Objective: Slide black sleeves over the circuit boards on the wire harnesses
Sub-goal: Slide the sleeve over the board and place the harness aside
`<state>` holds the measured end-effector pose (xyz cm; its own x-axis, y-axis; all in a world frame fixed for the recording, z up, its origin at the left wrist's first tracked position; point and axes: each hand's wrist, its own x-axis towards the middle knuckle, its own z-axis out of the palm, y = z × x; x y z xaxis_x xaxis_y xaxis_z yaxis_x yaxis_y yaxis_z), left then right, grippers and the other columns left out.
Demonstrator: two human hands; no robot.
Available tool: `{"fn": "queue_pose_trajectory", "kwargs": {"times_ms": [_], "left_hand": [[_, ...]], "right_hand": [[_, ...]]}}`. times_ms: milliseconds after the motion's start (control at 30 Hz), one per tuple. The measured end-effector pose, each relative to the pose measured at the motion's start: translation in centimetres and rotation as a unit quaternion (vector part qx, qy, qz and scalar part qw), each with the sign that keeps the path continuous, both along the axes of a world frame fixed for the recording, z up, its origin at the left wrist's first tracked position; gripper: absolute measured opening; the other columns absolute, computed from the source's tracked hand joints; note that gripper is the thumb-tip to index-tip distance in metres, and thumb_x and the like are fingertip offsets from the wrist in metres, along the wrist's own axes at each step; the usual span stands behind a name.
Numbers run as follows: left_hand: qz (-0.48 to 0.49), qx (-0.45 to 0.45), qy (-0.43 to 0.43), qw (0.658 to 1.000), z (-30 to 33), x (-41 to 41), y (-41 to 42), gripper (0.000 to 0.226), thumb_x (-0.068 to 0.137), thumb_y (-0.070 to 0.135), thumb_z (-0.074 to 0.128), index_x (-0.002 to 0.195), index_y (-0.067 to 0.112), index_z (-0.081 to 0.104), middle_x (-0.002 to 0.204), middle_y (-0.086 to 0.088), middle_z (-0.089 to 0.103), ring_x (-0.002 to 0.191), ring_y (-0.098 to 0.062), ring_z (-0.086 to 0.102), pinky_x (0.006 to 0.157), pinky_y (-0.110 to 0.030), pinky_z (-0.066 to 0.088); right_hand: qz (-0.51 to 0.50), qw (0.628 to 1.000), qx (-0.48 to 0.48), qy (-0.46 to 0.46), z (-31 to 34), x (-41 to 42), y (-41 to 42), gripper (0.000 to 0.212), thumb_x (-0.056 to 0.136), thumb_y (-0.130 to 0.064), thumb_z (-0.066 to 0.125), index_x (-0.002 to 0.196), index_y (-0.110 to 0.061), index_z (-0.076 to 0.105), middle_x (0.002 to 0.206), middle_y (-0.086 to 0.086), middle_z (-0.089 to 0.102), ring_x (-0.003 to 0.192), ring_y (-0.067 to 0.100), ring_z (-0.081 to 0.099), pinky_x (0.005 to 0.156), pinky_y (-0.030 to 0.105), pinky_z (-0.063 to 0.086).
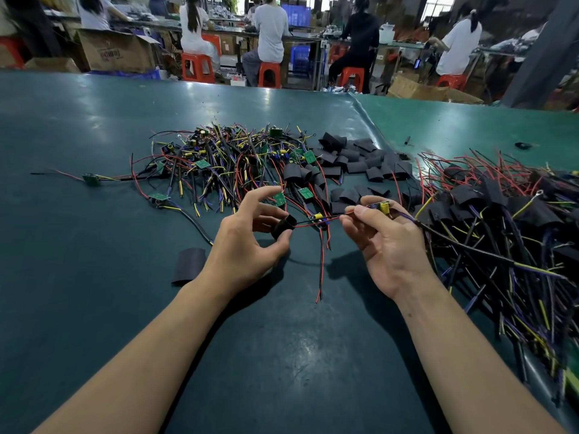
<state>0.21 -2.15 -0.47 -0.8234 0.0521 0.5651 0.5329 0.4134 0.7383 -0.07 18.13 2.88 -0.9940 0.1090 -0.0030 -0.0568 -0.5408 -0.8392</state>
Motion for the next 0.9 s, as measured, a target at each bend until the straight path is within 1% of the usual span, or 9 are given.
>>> {"fn": "queue_pose_trajectory", "kwargs": {"times_ms": [133,233,300,367,467,567,733,833,900], "left_hand": [[-0.012,-0.055,0.044,0.997,0.2,0.3,0.1,0.063,0.077,0.004,0.077,0.131,0.02,0.05,0.101,0.005,0.07,0.092,-0.009,0.068,0.088,-0.037,0.055],[0.0,-0.103,0.071,0.992,0.4,0.6,0.4,0.06,0.076,0.009,0.076,0.13,0.022,0.053,0.101,0.008,0.07,0.093,-0.008,0.066,0.09,-0.042,0.051],[0.006,-0.121,0.089,0.989,0.5,0.7,0.7,0.058,0.075,0.011,0.075,0.129,0.021,0.055,0.101,0.009,0.069,0.093,-0.007,0.065,0.091,-0.044,0.05],[0.006,-0.125,0.096,0.987,0.6,0.8,0.9,0.057,0.075,0.009,0.075,0.128,0.019,0.056,0.102,0.009,0.069,0.094,-0.008,0.065,0.091,-0.045,0.049],[0.019,-0.12,0.118,0.986,0.7,0.8,0.9,0.056,0.075,0.007,0.075,0.127,0.016,0.058,0.102,0.008,0.07,0.095,-0.01,0.065,0.09,-0.045,0.05],[0.026,-0.114,0.129,0.985,0.8,0.8,0.9,0.054,0.075,0.006,0.075,0.126,0.014,0.058,0.102,0.006,0.07,0.097,-0.013,0.066,0.09,-0.048,0.05],[0.016,-0.092,0.111,0.989,0.8,0.8,1.0,0.051,0.076,0.003,0.076,0.124,0.012,0.06,0.103,0.002,0.071,0.098,-0.018,0.067,0.09,-0.044,0.052],[0.013,-0.095,0.108,0.989,0.9,0.8,0.9,0.052,0.076,0.002,0.076,0.125,0.01,0.06,0.103,0.0,0.07,0.1,-0.018,0.066,0.092,-0.043,0.052],[0.01,-0.109,0.11,0.988,1.0,0.9,0.8,0.052,0.075,0.001,0.076,0.125,0.009,0.061,0.103,0.0,0.07,0.101,-0.019,0.066,0.093,-0.043,0.051]], "right_hand": [[-0.015,0.998,0.067,0.007,-0.4,0.0,-0.4,0.015,0.089,0.008,0.06,0.092,-0.006,0.059,0.07,0.009,0.071,0.062,0.019,0.069,0.058,0.024,0.057],[0.004,0.992,0.122,0.016,-0.6,0.1,-1.0,0.004,0.093,-0.009,0.061,0.089,-0.009,0.062,0.071,0.007,0.069,0.068,0.02,0.068,0.062,0.029,0.057],[0.043,0.983,0.18,0.022,-0.8,0.4,-1.4,0.018,0.089,-0.028,0.057,0.087,-0.013,0.067,0.077,0.006,0.067,0.074,0.019,0.066,0.066,0.031,0.056],[0.08,0.975,0.206,0.026,-1.0,0.8,-1.8,0.031,0.087,-0.033,0.047,0.088,-0.013,0.071,0.084,0.006,0.063,0.078,0.018,0.062,0.066,0.031,0.055],[0.061,0.973,0.223,0.028,-1.0,0.8,-2.1,0.029,0.099,-0.008,0.04,0.1,-0.01,0.069,0.087,0.006,0.058,0.077,0.019,0.057,0.062,0.029,0.055],[0.042,0.976,0.208,0.047,-1.0,0.6,-2.2,0.029,0.095,0.012,0.045,0.109,-0.009,0.059,0.09,0.009,0.062,0.08,0.018,0.062,0.066,0.025,0.058],[0.018,0.976,0.205,0.073,-1.3,0.6,-2.1,0.017,0.088,0.01,0.062,0.094,-0.005,0.065,0.091,0.009,0.067,0.076,0.015,0.07,0.07,0.024,0.058],[0.035,0.979,0.19,0.069,-1.5,0.6,-2.2,0.026,0.083,0.016,0.065,0.095,-0.007,0.066,0.089,0.008,0.064,0.079,0.013,0.067,0.071,0.023,0.057],[0.035,0.973,0.215,0.076,-1.5,0.6,-2.2,0.033,0.078,0.017,0.068,0.097,-0.01,0.067,0.091,0.008,0.067,0.084,0.013,0.066,0.074,0.024,0.057]]}}
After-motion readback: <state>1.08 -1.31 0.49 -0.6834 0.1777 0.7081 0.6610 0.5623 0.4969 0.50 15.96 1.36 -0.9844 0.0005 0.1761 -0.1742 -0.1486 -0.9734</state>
